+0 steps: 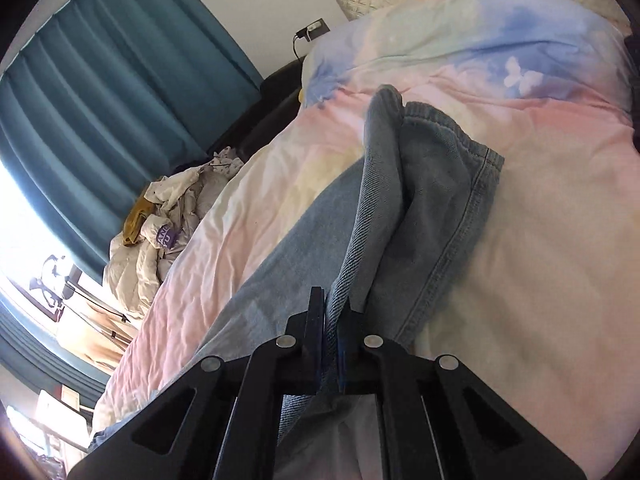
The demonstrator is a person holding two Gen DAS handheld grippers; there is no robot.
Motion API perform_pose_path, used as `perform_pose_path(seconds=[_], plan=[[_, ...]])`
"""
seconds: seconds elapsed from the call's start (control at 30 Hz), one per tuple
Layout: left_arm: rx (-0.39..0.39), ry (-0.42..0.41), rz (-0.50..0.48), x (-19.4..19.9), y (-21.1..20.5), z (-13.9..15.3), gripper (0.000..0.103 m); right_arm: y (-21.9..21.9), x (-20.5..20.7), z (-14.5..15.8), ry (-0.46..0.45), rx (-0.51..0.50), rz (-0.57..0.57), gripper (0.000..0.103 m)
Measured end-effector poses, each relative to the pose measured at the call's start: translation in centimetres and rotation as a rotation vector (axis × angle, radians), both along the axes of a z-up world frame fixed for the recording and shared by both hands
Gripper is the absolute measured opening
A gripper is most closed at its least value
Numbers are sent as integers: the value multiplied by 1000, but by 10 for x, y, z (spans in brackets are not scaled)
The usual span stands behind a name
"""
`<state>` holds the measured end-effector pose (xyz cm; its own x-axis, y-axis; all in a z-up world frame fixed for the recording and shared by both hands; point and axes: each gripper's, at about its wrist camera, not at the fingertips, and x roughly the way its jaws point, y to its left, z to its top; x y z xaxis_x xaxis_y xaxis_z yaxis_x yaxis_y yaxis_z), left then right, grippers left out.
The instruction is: Fold clothes
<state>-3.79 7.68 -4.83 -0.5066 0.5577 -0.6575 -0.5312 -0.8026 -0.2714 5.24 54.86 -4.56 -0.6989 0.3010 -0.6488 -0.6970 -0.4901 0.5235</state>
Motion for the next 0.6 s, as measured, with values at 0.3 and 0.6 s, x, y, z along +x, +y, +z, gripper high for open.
perform_pose_path(seconds=[0.3, 0.6], plan=[[-8, -90, -5, 26, -11, -13, 2, 23, 77, -46, 18, -331, -108, 7], [15, -141, 8, 18, -11, -22, 2, 53, 128, -45, 117, -322, -263, 35]])
